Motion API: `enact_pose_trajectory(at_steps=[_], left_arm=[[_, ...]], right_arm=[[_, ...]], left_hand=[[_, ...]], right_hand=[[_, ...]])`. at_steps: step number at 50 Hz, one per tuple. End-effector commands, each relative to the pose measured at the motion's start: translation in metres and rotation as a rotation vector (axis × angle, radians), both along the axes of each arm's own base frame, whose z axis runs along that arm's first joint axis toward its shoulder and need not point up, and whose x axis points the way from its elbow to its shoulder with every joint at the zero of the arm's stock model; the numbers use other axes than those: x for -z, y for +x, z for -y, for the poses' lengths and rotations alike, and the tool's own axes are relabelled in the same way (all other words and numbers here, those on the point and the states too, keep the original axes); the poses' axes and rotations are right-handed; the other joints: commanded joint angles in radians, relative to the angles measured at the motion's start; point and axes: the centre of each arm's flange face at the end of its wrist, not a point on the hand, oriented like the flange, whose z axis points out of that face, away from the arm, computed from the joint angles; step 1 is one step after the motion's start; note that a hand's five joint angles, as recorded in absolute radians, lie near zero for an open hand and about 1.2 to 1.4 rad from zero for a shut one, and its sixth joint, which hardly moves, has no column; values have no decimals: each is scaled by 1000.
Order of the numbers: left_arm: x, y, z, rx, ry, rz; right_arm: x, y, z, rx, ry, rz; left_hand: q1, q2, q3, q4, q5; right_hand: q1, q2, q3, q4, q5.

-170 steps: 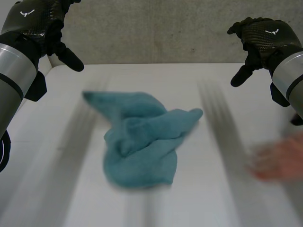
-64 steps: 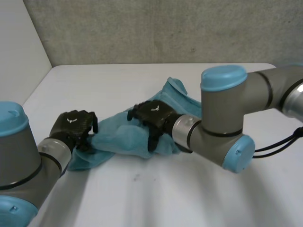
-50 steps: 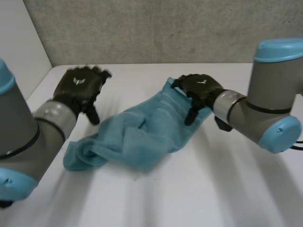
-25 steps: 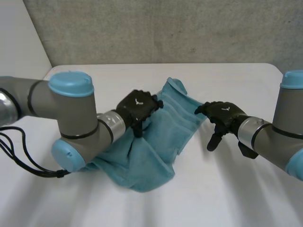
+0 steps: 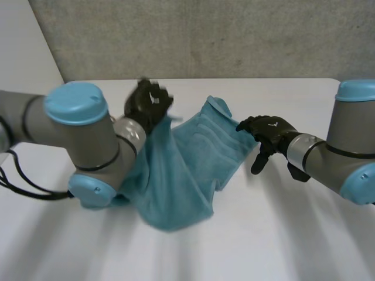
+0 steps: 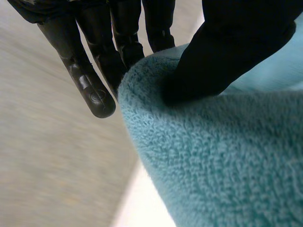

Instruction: Fold the laundry

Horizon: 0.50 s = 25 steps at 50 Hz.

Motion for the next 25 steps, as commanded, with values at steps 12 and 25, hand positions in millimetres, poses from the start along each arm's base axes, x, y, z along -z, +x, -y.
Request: enact_pose_trajectory(at_steps=[12,25], left_arm=[[-144,33,-53,29,-210,-415],[-193,60,-84,58,-263,-578]], right_arm=[[24,49,-8,-140,202,205],[56,98,-31,-237,297,252]], left_hand=[[236,186,187,187,207],[236,186,187,187,207]], right_hand=[[-22,-36,-33,-50,-67],[-22,-36,-33,-50,-67]])
